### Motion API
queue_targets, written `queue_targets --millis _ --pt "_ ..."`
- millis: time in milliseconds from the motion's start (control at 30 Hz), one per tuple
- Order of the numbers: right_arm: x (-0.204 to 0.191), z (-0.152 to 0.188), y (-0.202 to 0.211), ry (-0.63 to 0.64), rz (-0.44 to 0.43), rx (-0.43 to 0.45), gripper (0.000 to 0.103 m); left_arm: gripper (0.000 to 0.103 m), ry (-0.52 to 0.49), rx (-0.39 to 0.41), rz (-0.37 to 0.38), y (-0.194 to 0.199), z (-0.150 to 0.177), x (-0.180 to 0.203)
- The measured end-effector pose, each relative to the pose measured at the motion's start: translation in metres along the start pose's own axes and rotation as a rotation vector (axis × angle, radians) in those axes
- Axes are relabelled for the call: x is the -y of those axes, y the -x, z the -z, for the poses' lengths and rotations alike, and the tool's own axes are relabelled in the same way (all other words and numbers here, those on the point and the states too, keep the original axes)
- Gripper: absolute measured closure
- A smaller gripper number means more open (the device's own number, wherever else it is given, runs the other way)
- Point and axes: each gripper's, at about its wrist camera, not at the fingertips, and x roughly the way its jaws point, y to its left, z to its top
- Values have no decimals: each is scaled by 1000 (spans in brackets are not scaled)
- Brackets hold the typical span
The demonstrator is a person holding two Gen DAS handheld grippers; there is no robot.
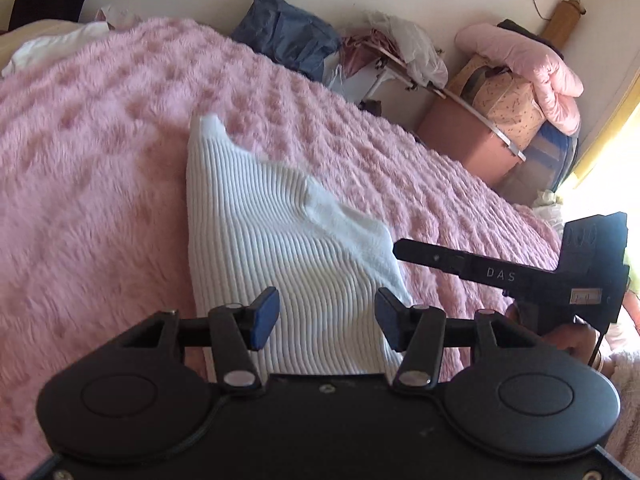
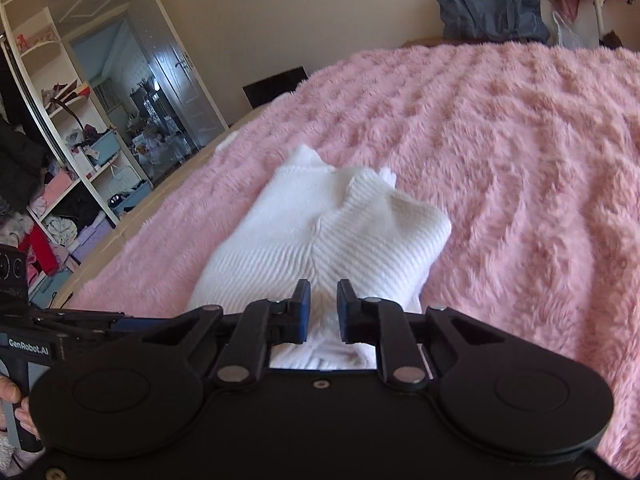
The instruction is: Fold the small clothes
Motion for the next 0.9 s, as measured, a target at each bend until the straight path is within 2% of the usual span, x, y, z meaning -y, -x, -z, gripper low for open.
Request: queue_targets --millis 100,233,467,567,667,800,900 --pt "-3 -19 -14 25 57 24 89 48 30 16 -14 -16 -21 -7" --pt "11 -27 -39 15 155 13 89 48 50 -15 -48 -44 -32 -20" --pt "43 -17 -70 -50 206 -80 89 47 72 -32 -48 -67 -28 -33" --pt "42 -16 -62 -72 198 -60 89 47 65 -36 -57 -62 -31 -30" --pt "28 -20 -38 -53 163 0 87 47 60 6 -68 -40 -33 -20" --pt "-8 -14 0 94 52 28 84 47 89 22 -29 -3 -13 -9" --pt "-33 2 14 224 9 -12 78 47 89 -3 -38 12 13 0"
